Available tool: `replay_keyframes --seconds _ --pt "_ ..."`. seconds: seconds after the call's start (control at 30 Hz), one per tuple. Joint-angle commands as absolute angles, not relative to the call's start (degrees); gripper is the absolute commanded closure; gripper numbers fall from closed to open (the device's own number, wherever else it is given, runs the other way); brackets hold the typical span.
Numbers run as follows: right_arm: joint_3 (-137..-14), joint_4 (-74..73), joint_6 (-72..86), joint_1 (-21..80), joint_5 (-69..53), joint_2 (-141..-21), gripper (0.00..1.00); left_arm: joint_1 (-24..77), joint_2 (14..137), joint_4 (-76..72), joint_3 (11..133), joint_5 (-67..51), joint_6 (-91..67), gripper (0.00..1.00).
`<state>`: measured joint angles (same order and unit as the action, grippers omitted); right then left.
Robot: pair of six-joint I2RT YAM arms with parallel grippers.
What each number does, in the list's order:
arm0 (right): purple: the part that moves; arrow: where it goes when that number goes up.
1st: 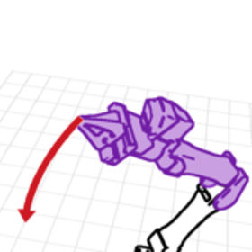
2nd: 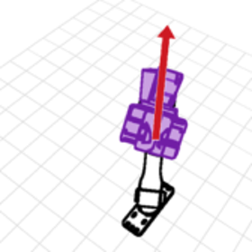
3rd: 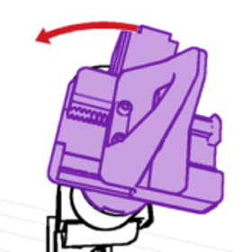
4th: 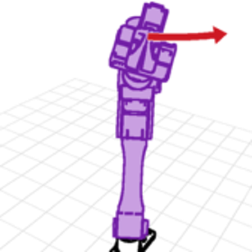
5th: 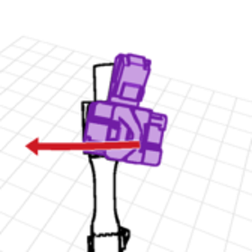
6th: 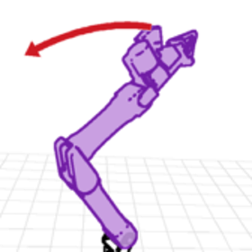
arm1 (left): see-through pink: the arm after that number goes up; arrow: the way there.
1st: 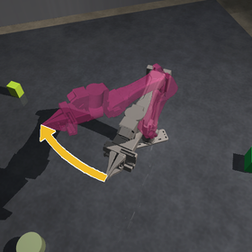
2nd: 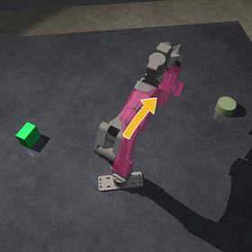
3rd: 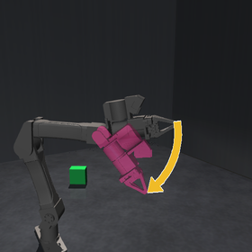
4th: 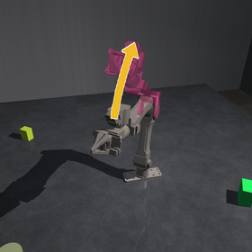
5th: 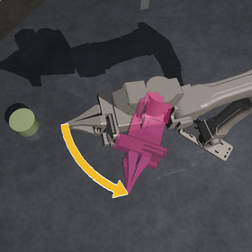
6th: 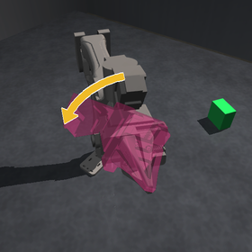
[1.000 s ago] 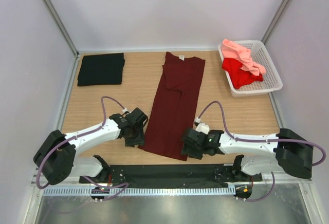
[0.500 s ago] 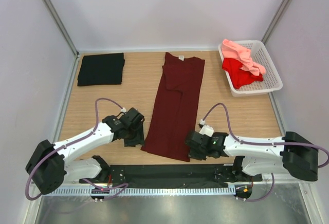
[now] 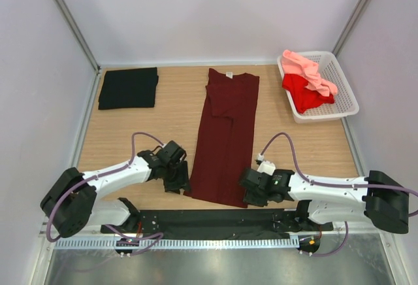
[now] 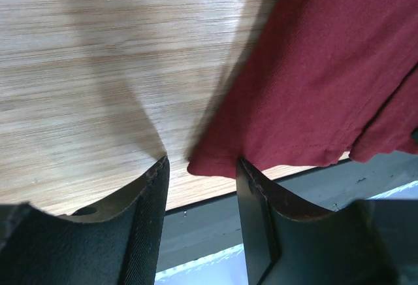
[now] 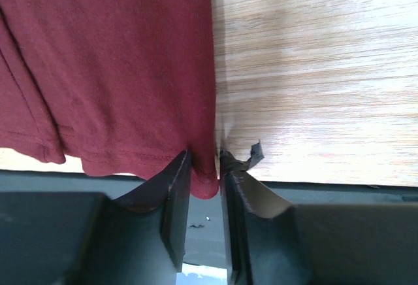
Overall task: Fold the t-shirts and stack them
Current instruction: Fold the tshirt
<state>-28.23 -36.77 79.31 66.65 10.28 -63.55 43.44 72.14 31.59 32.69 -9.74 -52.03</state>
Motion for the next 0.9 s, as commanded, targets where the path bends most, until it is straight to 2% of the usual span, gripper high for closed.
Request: replay_keyframes --seconds 0.0,0.13,0.17,0.3,0.33,0.37,0.6,0.63,0.73,0.87 --pt "-26.81 -37.79 79.37 67.06 9.58 -61.44 0.67 43.86 73.04 29.53 32.26 -9.58 -50.89 0.53" --pt "-26.37 -37.44 79.54 67.24 8.88 -60.65 0.66 44.03 72.42 29.79 31.99 -9.32 -51.41 0.62" --pt "-26.28 -37.27 79.54 67.32 8.79 -60.64 0.66 44.03 72.25 29.97 31.99 -9.06 -51.68 0.7" --pt "-27.07 -36.83 79.63 68.46 8.09 -60.91 0.66 44.3 71.11 31.29 31.99 -8.7 -53.26 0.88" --pt "-27.33 -37.0 79.8 68.64 8.17 -60.91 0.66 44.56 70.67 31.46 31.99 -8.79 -53.44 0.97" --pt "-27.59 -37.18 80.15 68.9 8.43 -60.91 0.66 44.73 70.49 31.55 31.99 -8.88 -54.22 1.0" --pt "-28.13 -38.85 82.09 70.84 9.93 -60.65 0.81 45.88 69.0 32.78 31.91 -9.05 -57.04 1.0" --pt "-27.95 -38.5 82.26 71.27 10.02 -60.64 0.88 46.14 68.65 32.96 31.9 -8.79 -57.13 1.0" --pt "-28.04 -38.14 82.35 71.63 10.11 -60.73 0.99 46.23 67.94 34.45 32.08 -7.39 -57.57 1.0" --pt "-28.48 -39.37 82.35 71.89 10.81 -60.29 0.99 46.14 66.97 37.26 32.52 -5.45 -58.27 1.0"
